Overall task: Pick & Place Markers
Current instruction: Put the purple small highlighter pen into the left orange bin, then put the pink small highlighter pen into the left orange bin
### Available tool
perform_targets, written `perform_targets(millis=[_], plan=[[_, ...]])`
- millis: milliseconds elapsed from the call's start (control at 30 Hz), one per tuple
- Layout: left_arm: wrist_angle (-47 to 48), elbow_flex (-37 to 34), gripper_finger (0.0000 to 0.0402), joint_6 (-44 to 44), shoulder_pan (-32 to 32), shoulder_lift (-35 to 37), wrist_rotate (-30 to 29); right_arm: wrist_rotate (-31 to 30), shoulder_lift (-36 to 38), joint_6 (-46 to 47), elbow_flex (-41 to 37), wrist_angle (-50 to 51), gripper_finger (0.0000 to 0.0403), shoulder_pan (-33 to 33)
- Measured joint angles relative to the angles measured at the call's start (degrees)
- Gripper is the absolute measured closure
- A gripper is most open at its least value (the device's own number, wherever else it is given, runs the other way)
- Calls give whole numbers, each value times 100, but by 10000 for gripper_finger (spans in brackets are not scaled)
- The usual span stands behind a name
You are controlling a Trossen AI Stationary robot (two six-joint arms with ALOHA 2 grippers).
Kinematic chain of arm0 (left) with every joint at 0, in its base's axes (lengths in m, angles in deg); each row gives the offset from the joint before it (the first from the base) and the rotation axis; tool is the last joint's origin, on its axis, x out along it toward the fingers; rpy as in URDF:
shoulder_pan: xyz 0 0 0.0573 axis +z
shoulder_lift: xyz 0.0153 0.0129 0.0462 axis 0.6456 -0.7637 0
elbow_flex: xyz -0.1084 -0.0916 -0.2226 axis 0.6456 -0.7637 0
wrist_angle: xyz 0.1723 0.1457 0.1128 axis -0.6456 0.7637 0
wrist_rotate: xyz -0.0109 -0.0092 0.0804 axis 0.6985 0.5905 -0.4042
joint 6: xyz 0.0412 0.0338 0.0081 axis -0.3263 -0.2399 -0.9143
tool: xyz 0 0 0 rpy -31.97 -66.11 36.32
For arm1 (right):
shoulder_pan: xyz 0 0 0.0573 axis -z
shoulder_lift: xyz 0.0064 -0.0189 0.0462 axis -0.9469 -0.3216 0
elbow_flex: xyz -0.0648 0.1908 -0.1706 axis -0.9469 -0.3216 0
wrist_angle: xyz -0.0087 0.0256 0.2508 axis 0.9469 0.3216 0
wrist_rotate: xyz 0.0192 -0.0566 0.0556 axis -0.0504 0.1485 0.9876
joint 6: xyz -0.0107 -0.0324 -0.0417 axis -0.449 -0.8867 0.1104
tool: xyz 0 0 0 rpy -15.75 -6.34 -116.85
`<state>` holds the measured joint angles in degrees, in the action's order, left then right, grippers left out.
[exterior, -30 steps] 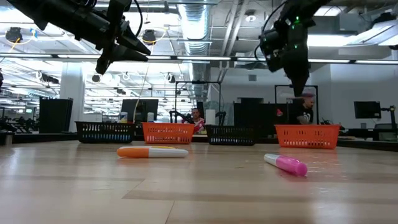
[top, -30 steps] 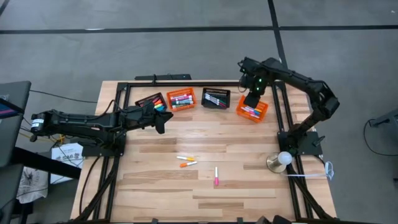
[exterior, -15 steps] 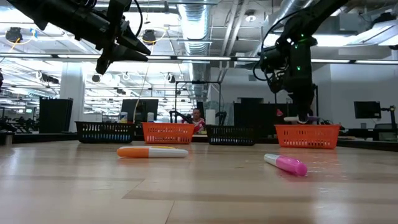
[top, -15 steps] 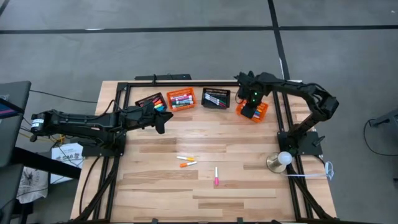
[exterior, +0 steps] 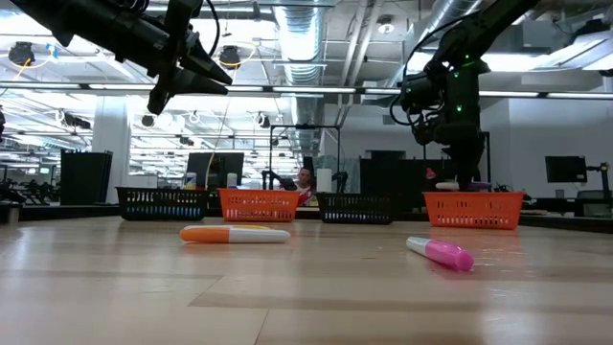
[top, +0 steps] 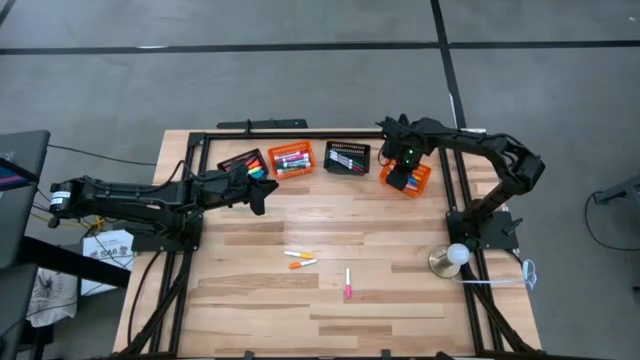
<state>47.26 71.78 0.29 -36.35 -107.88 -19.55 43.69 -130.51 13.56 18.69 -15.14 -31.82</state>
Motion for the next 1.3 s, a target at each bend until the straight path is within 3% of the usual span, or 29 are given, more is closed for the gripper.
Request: perform_targets(millis=[467,800,1067,1300], plan=[[0,0,321,0,0,0,0,-13,0,-77,0,-45,297,4],[2,0,321,0,0,0,0,124,151,72,2,-14,295,-205],[2,0,321,-31,0,0,0,810,1005,549,4,-77,296,-1019],[4,0,321,-299,0,0,0,1222,1747,1171,4,-452,296,-2448]])
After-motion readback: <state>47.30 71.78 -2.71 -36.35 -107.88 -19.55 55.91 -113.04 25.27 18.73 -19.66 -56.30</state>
